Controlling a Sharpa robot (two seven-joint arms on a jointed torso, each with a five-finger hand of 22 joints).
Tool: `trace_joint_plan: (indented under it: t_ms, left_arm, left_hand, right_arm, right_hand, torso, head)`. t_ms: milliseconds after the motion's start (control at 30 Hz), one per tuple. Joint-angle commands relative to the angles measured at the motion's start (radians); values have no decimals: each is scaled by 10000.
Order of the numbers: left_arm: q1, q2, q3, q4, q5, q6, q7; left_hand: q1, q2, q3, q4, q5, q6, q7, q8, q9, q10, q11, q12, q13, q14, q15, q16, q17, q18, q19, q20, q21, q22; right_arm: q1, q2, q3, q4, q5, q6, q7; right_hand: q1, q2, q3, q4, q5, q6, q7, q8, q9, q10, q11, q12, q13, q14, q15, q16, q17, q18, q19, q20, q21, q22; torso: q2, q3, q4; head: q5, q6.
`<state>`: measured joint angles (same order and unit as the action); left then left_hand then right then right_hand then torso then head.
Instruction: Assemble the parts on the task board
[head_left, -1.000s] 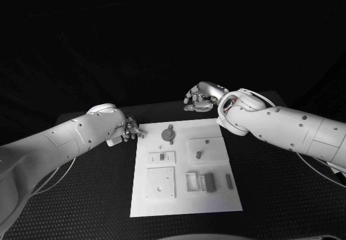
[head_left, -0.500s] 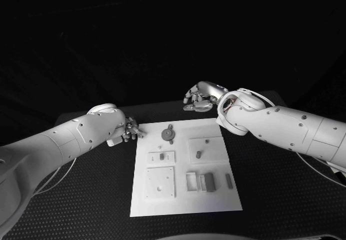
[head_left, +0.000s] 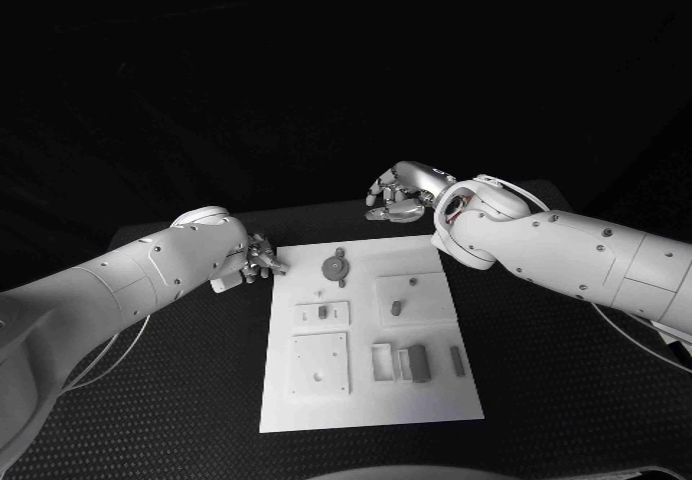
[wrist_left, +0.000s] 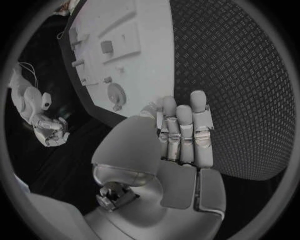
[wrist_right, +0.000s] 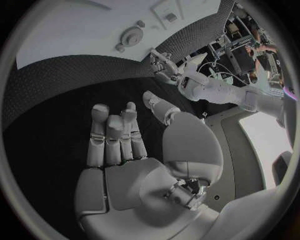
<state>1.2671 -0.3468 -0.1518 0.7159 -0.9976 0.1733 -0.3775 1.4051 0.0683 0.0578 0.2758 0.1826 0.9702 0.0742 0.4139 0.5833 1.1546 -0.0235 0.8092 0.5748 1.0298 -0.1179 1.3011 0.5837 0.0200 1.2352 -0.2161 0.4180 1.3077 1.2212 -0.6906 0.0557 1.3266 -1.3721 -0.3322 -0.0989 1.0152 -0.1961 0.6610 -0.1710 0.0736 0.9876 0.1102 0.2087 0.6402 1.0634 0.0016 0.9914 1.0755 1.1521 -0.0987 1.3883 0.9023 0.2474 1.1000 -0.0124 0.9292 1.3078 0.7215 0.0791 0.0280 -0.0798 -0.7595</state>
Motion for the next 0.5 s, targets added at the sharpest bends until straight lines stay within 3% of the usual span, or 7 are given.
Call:
trace_joint_plan:
  t_ms: [33, 67, 100, 500]
  left_arm:
    - [-13, 0, 3, 18, 336, -92, 132]
    - [-13, -5, 5, 16, 428, -105, 135]
    - [-13, -8, 7, 10, 525, -146, 151]
    - [-3, -263, 67, 182, 1713, -369, 154]
  left_hand:
    - [347, 99, 127, -62, -38, 198, 45, 117, 127, 57, -72, 38, -21, 92, -123, 46, 2, 218, -19, -59, 66, 224]
    - [551, -91, 659, 107, -486, 235, 41, 102, 162, 95, -88, 19, -43, 110, -136, 53, -16, 197, 0, -64, 80, 206]
    - [623, -120, 949, 118, -575, 266, 28, 97, 192, 121, -86, 14, -50, 124, -133, 66, -23, 192, 10, -80, 100, 214]
    - [855, -14, 1279, -62, -561, 409, -28, 130, 310, 228, -131, 47, -39, 190, -173, 154, -13, 185, 28, -128, 221, 239]
  right_arm:
    - [1, -3, 6, 11, -39, 63, 36]
    - [1, -3, 6, 10, -39, 63, 34]
    - [1, -2, 6, 8, -39, 62, 34]
    - [1, -38, 6, -15, -39, 65, 32]
  right_hand:
    - [-16, 55, -10, 30, 17, 4, 74, -20, -13, -2, 49, 33, -10, -11, -3, -32, -9, 144, 66, -27, -14, 142]
    - [-16, 56, -10, 31, 17, 5, 74, -20, -13, -1, 49, 33, -10, -11, -3, -32, -9, 144, 67, -26, -14, 142]
    - [-18, 56, -10, 32, 17, 5, 74, -20, -13, -1, 49, 33, -10, -11, -3, -32, -9, 144, 67, -26, -14, 142]
    - [-25, 61, -12, 40, 18, 6, 74, -19, -12, 0, 49, 34, -11, -9, -3, -31, -10, 144, 68, -26, -15, 142]
  torso:
    - [1, -1, 2]
    - [4, 0, 1]
    - [4, 0, -1]
    - [-10, -5, 15]
  head:
    - [4, 9]
    - [8, 7]
    - [14, 8]
    - [14, -1]
